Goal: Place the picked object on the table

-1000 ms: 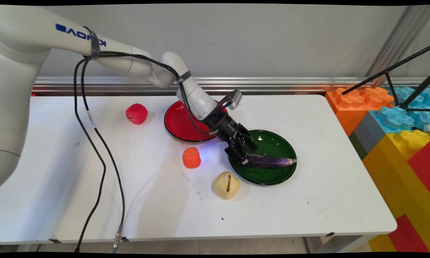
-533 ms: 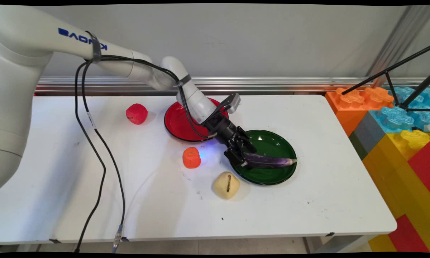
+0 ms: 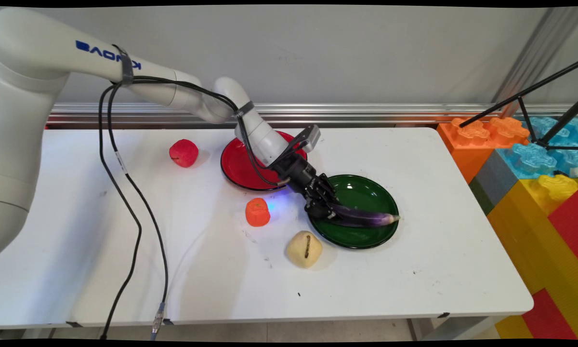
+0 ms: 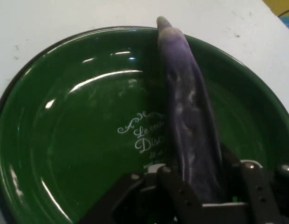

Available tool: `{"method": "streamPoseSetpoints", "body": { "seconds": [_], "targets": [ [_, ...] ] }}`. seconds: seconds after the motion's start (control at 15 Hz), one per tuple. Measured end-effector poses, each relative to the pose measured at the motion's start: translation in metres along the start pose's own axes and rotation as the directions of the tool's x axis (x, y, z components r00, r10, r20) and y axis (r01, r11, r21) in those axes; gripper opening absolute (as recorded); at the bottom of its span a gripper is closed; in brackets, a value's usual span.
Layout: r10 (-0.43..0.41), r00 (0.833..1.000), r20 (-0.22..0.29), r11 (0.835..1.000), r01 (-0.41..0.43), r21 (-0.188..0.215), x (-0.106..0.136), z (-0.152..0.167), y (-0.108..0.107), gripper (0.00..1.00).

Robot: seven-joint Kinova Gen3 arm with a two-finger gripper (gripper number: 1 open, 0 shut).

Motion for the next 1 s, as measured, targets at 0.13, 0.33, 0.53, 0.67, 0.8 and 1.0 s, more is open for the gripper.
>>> {"method": "streamPoseSetpoints", "body": {
  "seconds": [0.13,0.33,0.53,0.67,0.8,1.0],
  "targets": [
    [0.005,1.0,-0.003,1.0,-0.005,0.006,0.0,-0.004,0.001,0.0],
    [0.018,1.0,-0.012,1.0,-0.018,0.021,-0.001,-0.016,0.004,0.0],
    [0.027,0.999,-0.032,0.999,-0.025,0.045,-0.001,-0.035,0.008,0.0],
    [0.032,0.998,-0.048,0.998,-0.029,0.059,0.001,-0.049,0.013,0.0],
    [0.046,0.997,-0.065,0.996,-0.041,0.075,0.001,-0.067,0.02,0.0],
    [0.081,0.993,-0.083,0.993,-0.074,0.089,-0.002,-0.097,0.038,0.0]
  ]
}}
